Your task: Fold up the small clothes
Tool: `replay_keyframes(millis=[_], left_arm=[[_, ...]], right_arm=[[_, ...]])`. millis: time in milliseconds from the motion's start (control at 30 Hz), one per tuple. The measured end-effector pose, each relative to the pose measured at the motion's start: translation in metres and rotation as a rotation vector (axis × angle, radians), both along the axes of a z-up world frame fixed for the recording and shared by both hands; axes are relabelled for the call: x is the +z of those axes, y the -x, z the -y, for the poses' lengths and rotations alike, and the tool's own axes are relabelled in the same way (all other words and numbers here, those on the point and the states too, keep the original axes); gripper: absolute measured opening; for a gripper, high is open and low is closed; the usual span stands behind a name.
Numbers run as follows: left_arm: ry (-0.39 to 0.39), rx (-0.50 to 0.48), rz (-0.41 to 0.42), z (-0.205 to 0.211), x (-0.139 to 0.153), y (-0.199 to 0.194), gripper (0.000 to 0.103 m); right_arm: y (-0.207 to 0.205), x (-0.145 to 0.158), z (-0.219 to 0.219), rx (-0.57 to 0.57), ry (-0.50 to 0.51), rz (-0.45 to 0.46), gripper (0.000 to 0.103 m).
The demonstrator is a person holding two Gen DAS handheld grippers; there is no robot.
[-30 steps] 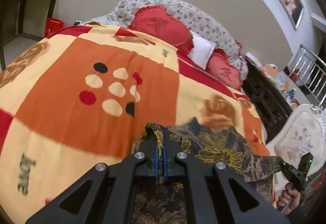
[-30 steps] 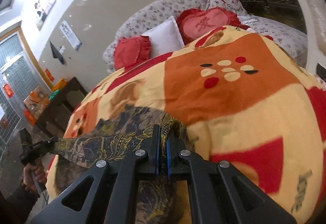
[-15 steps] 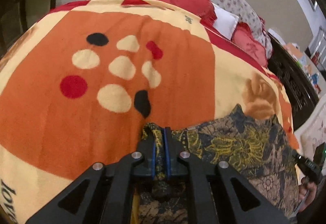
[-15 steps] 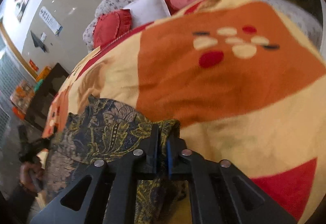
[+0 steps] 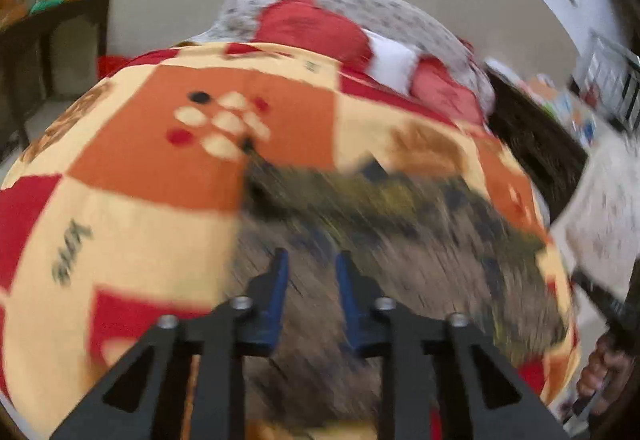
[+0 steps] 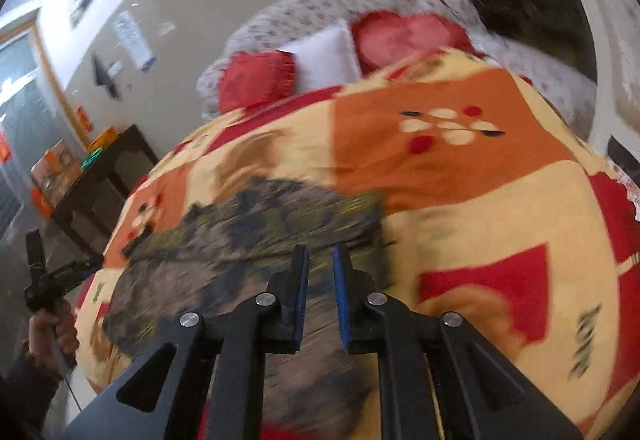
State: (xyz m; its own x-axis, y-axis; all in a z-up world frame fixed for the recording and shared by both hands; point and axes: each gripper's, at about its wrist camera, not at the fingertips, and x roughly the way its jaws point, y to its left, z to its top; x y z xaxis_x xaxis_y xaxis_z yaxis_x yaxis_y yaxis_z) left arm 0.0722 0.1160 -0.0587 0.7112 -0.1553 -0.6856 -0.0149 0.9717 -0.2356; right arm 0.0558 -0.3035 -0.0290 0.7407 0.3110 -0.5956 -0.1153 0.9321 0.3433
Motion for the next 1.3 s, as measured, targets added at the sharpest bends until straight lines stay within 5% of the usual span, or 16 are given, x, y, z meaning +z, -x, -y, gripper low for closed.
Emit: replay_keyframes(millis=[67, 200, 300, 467, 633, 733, 833, 1000, 1067, 1167, 1300], left_arm=[[-0.068, -0.007, 0.003, 0.019, -0.012, 0.024, 0.021], [-0.123, 0.055, -0.137, 0.000, -0.052, 0.037, 0.016], [-0.111, 0.014, -0.111, -0.018, -0.059, 0.048, 0.016], [-0.102, 0.030, -0.106, -0.019, -0.057, 0.049, 0.016], [-0.052, 0.040, -0.056, -0.017, -0.021, 0.043, 0.016], [-0.075, 0.004, 0.013, -0.003, 0.008, 0.015, 0.026], [-0.065, -0.037, -0.062, 0.017, 0.000, -0.034, 0.027], [-0.152, -0.024, -0.216, 0.032, -0.049, -0.088, 0.027], [-0.150, -0.040, -0.192, 0.029, -0.053, -0.085, 0.027], [-0.170, -0.079, -0.188, 0.028, -0.053, -0.083, 0.027], [-0.167, -0.068, -0.282, 0.035, -0.044, -0.101, 0.028]], right_arm=[[0.020, -0.011, -0.035, 0.024, 0.024, -0.019, 0.016], [0.046, -0.038, -0.071, 0.077, 0.203, -0.067, 0.015], [0.051, -0.057, -0.040, 0.004, 0.230, -0.118, 0.003], [0.053, -0.080, 0.025, -0.113, 0.120, -0.226, 0.001], [0.056, -0.035, 0.031, -0.155, 0.140, -0.116, 0.001], [0.037, -0.006, 0.011, -0.119, 0.137, -0.037, 0.004], [-0.008, -0.002, -0.037, 0.001, 0.186, -0.060, 0.004], [-0.062, -0.036, -0.081, 0.077, 0.256, -0.162, 0.004], [-0.076, -0.059, -0.077, 0.067, 0.315, -0.237, 0.004], [-0.081, -0.070, -0.056, 0.124, 0.210, -0.242, 0.001], [-0.095, -0.061, -0.048, 0.117, 0.145, -0.347, 0.001]])
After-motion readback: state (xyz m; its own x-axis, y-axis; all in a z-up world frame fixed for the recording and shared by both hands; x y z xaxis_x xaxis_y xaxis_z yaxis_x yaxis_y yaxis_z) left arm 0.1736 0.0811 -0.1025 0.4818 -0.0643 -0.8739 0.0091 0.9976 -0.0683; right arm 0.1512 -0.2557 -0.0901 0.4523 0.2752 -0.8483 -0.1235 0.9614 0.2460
